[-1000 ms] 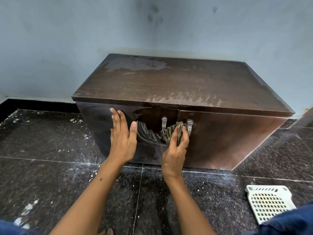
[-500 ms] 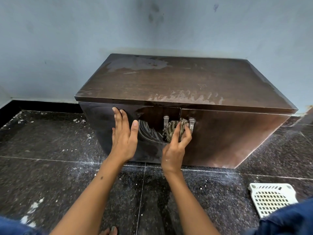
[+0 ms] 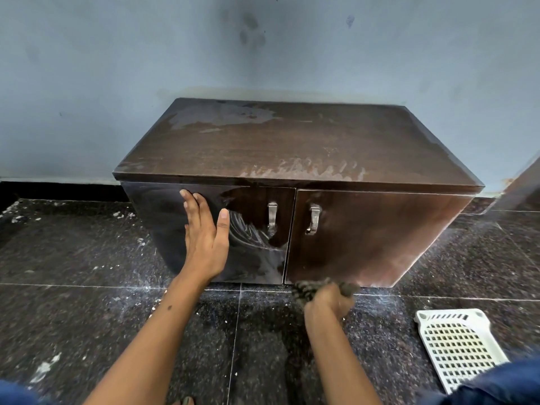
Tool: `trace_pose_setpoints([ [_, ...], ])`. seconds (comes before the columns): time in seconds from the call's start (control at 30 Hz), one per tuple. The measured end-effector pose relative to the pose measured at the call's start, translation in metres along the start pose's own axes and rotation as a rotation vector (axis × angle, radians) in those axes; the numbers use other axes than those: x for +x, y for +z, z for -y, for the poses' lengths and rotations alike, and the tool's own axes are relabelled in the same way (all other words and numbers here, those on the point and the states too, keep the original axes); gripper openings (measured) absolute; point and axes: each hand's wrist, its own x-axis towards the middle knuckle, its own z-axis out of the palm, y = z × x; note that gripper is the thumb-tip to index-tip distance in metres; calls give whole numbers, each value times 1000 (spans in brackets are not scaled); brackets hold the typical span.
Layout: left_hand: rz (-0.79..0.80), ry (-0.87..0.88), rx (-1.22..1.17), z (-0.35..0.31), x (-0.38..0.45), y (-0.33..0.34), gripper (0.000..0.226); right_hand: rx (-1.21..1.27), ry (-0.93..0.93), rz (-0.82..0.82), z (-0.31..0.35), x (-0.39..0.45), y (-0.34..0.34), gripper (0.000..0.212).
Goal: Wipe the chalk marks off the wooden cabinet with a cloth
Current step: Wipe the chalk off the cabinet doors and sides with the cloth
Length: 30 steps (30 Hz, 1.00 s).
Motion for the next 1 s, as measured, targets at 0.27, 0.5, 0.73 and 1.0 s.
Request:
trace_pose_setpoints([
  [0.27, -11, 14, 10, 2, 1, 3, 78, -137, -1043, 255, 23, -36, 31, 49],
  [0.5, -2, 28, 23, 4, -1, 0, 76, -434, -1176, 329, -5, -13, 19, 43],
  [0.73, -3, 12, 5, 0, 0, 2, 80, -344, -662, 384, 49, -22, 36, 38],
  [1.0, -14, 16, 11, 3, 0, 5, 82, -214, -626, 267, 28, -38, 24, 29],
])
